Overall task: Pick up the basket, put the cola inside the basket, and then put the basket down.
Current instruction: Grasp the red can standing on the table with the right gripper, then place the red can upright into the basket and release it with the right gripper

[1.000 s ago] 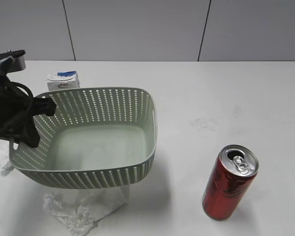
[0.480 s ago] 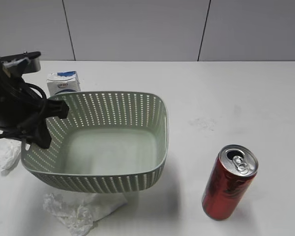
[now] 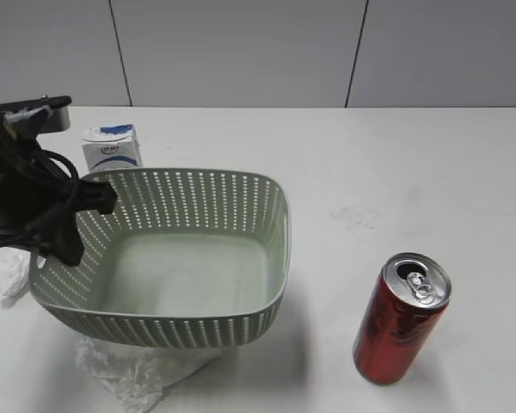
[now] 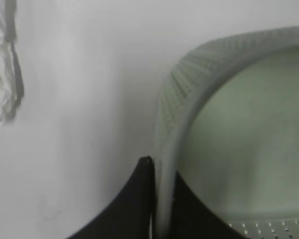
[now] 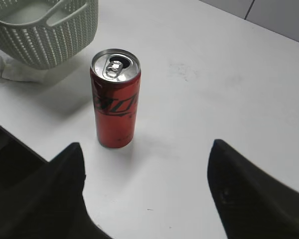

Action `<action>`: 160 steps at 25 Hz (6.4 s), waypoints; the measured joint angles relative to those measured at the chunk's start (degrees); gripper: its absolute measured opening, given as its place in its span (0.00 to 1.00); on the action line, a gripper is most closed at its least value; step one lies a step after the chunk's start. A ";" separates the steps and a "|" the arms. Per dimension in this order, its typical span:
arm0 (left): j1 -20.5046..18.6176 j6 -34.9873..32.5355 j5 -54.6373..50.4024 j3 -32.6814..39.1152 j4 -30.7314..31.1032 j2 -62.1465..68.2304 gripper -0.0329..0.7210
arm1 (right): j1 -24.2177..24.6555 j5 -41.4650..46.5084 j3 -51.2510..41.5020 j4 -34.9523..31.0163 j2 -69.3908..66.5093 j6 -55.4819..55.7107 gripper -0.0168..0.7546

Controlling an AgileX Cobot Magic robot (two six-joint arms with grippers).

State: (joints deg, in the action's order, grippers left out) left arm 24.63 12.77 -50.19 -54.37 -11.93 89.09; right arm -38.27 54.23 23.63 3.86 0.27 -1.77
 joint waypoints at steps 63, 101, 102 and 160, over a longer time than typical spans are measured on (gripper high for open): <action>-0.09 0.24 -0.96 0.00 0.21 0.00 0.04 | 26.11 10.01 38.38 -18.27 -57.56 -20.05 0.78; -0.09 0.24 -1.46 0.00 -1.08 0.00 0.04 | 2.16 8.43 36.54 -8.92 -89.64 -16.41 0.78; -0.09 0.24 -1.46 0.00 -1.19 0.00 0.04 | 2.16 8.48 36.17 -8.96 -89.78 -16.30 0.78; 3.40 0.24 -1.78 -11.03 -1.19 8.18 0.04 | -4.66 13.93 68.51 -11.66 -103.82 -15.88 0.69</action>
State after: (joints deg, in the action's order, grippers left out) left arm 28.03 13.01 -51.97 -65.40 -13.12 97.26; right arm -42.93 68.16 92.14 -7.80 -103.55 -17.65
